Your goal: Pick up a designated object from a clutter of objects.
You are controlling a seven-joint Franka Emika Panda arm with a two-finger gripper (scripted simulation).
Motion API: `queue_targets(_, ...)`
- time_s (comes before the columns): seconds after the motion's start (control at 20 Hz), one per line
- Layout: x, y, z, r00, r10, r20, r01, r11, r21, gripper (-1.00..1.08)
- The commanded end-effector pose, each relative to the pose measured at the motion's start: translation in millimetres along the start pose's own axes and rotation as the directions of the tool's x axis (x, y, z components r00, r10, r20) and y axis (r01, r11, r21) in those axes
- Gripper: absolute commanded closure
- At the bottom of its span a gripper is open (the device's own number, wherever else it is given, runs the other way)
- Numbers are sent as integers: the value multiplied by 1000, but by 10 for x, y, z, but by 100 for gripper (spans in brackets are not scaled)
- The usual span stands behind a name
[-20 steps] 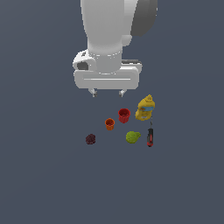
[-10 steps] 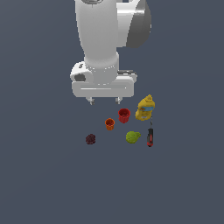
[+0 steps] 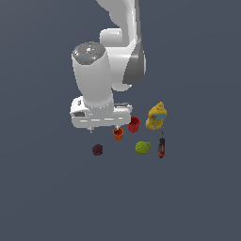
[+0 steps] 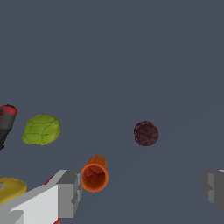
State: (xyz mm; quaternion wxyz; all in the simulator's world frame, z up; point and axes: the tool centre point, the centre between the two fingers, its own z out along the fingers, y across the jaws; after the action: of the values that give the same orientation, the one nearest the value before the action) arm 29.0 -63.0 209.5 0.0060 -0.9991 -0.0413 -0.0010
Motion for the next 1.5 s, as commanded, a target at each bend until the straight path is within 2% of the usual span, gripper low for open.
queue_targets(0.0, 28, 133, 290, 1000, -31, 1, 31, 1000, -2, -92)
queue_targets(0.3, 29, 378, 850, 996, -92, 2, 92, 996, -7, -92)
queue_targets(0.55, 1, 501, 1149, 992, -124, 3, 124, 992, -10, -92)
queue_targets(1.15, -26, 561, 1346, 990, -138, 6, 138, 990, -11, -92)
queue_targets(1.45, -35, 562, 1616, 990, -140, 5, 140, 990, -11, -92)
